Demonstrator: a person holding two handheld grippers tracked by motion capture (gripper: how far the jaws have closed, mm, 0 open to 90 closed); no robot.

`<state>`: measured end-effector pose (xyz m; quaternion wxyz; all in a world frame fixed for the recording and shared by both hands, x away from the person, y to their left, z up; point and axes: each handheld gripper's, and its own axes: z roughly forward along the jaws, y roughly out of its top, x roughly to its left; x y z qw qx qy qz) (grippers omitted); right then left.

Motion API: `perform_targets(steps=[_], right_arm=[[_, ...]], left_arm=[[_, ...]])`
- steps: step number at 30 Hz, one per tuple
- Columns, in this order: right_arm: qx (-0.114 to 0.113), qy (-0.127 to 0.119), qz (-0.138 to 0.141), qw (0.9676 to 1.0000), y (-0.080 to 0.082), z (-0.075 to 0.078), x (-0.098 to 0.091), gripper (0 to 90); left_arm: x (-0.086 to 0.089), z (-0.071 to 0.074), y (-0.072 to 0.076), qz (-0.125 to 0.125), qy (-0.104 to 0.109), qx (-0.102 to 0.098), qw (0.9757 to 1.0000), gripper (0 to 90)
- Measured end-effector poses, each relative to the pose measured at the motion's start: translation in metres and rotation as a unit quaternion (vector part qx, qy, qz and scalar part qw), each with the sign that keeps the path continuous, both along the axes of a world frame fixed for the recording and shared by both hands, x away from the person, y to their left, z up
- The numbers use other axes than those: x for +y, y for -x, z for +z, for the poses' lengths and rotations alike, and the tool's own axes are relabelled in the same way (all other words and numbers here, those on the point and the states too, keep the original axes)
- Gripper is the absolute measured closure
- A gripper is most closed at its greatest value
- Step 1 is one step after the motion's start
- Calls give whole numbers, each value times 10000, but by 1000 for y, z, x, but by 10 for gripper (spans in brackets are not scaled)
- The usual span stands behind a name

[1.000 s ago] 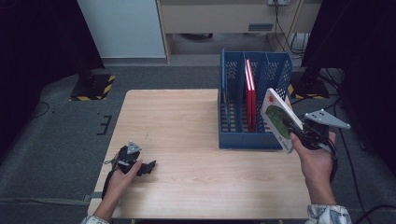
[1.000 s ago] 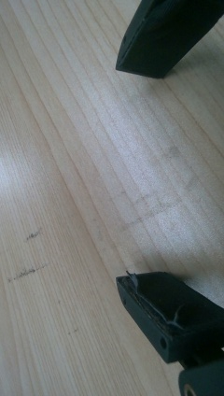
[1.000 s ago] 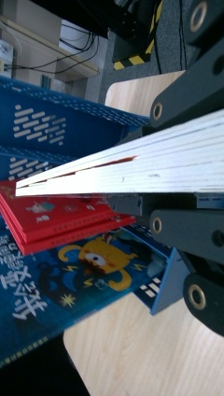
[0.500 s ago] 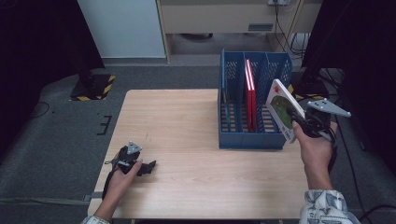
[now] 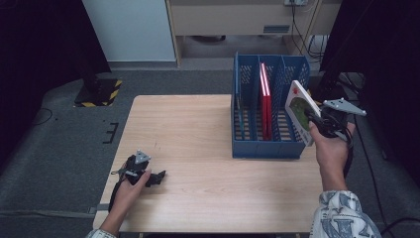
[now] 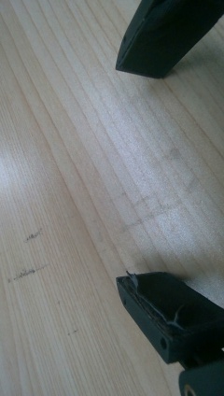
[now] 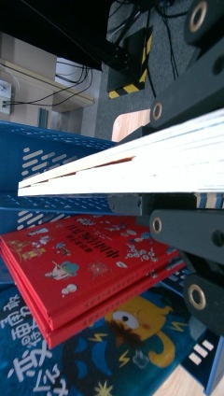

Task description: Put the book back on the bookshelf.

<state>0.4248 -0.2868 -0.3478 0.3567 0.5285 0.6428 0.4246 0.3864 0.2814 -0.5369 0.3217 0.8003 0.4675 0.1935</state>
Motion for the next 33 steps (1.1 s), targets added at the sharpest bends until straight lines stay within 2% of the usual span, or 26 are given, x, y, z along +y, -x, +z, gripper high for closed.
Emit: perform_targets(steps=[10,15,25,33], right_arm=[[-12,37,-79,10000,-12,-3,6,761],[-59,-39,-138,9999,-16,-4,10,761],[-10,-24,-243,9997,-23,-8,8,761],[50,-24,-274,9996,-35,-15,11,761]], left_arm=[[0,0,0,-6,0,-6,10000,0],[0,0,0,-7,1,-5,10000,0],[0,0,0,-10,4,-4,10000,0],[-1,0,0,-10,4,-6,10000,0]])
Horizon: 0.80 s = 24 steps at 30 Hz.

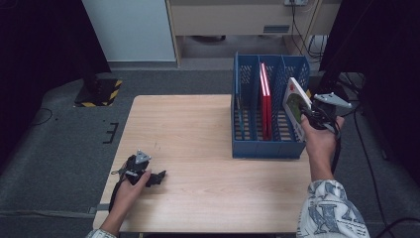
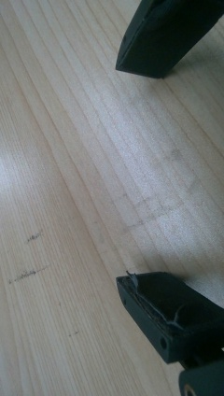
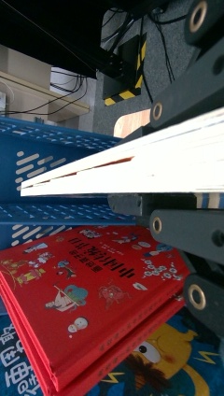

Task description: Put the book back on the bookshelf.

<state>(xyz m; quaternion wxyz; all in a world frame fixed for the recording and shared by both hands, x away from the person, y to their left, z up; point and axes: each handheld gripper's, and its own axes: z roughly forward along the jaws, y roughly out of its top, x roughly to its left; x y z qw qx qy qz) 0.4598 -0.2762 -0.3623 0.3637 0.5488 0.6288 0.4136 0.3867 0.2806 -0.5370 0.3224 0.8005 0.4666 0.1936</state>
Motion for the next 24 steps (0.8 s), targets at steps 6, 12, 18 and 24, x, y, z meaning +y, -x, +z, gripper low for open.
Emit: perform_targets(steps=[6,12,18,24], right_arm=[[13,2,-27,10000,-11,-7,4,761],[-1,18,-10,10000,-18,-11,9,761],[-4,66,-29,10000,-23,-16,12,761],[-16,133,-82,9999,-24,-19,13,761]], left_arm=[[-1,0,0,8,9,-1,10000,0],[-1,0,0,8,8,-2,10000,0],[-1,0,0,17,11,-4,10000,0],[-1,0,0,16,9,-2,10000,0]])
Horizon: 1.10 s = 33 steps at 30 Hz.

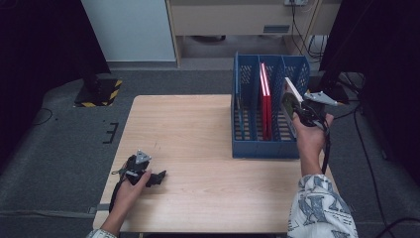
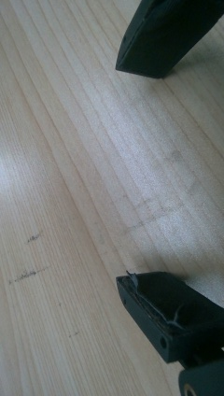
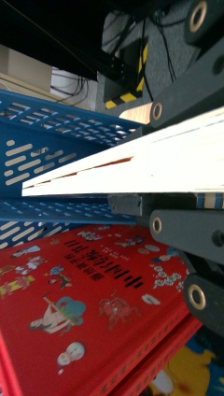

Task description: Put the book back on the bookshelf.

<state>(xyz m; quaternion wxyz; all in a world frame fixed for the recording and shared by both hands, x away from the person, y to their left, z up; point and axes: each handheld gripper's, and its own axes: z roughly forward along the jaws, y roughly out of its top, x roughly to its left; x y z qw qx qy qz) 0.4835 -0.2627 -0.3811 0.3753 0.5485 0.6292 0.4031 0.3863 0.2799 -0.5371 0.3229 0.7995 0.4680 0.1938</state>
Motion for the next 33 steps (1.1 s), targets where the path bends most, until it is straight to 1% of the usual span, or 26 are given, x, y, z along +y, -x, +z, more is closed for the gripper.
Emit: perform_targets(steps=[2,8,14,33], right_arm=[[6,83,-34,10000,0,-1,0,761],[42,152,-35,9999,-1,-5,2,761],[30,249,-71,9997,-5,-9,4,761],[155,51,-29,9999,-11,-27,9,761]], left_arm=[[0,0,0,1,1,-1,10000,0],[0,0,0,2,1,-1,10000,0],[0,0,0,2,1,-1,10000,0],[0,0,0,0,4,0,10000,0]])
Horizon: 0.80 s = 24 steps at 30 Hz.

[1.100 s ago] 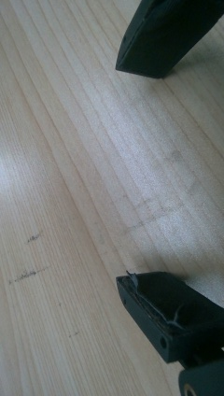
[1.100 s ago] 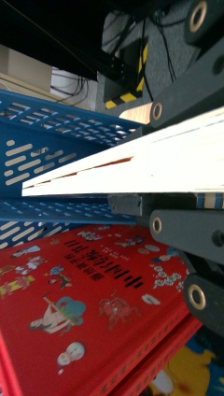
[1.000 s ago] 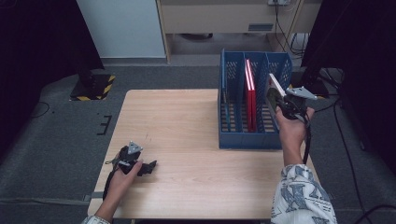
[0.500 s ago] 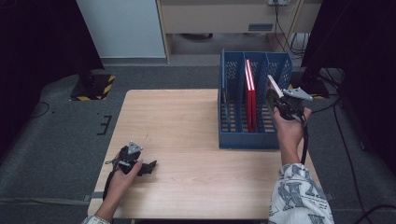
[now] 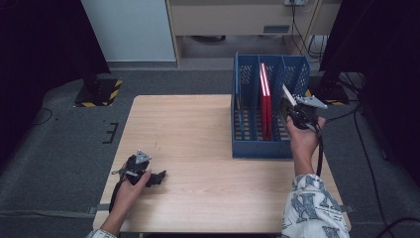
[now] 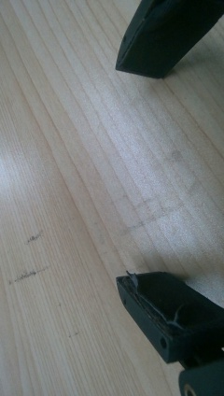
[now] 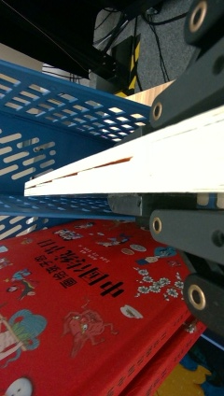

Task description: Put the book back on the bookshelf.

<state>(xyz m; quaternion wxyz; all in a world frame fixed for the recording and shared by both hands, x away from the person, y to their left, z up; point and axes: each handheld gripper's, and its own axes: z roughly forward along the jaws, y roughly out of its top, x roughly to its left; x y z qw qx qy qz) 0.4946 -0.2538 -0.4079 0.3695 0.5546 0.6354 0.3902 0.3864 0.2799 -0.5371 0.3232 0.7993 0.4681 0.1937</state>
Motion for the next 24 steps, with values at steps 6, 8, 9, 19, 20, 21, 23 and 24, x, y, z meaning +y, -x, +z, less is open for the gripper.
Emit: perform_targets(steps=[6,8,9,19,20,21,23,24], right_arm=[[53,-32,-19,10000,-1,-5,-2,761],[92,-68,-33,9999,-1,-8,-2,761],[109,-75,-44,9999,-1,-10,-3,761],[237,-215,-61,9995,-1,-21,-5,760],[262,-209,-52,9994,-1,-22,-4,760],[261,-207,-53,9994,-1,-23,-4,761],[305,-226,-46,9993,-2,-25,-3,760],[300,-206,-51,9993,-2,-26,-2,760]], left_arm=[[0,0,0,-1,1,1,10000,0],[0,0,0,-2,0,2,10000,0],[0,0,0,-1,1,2,10000,0],[0,0,0,-11,2,3,10000,0],[0,0,0,-11,3,3,10000,0],[0,0,0,-13,2,3,10000,0],[0,0,0,-17,-2,4,10000,0],[0,0,0,-16,2,2,10000,0]])
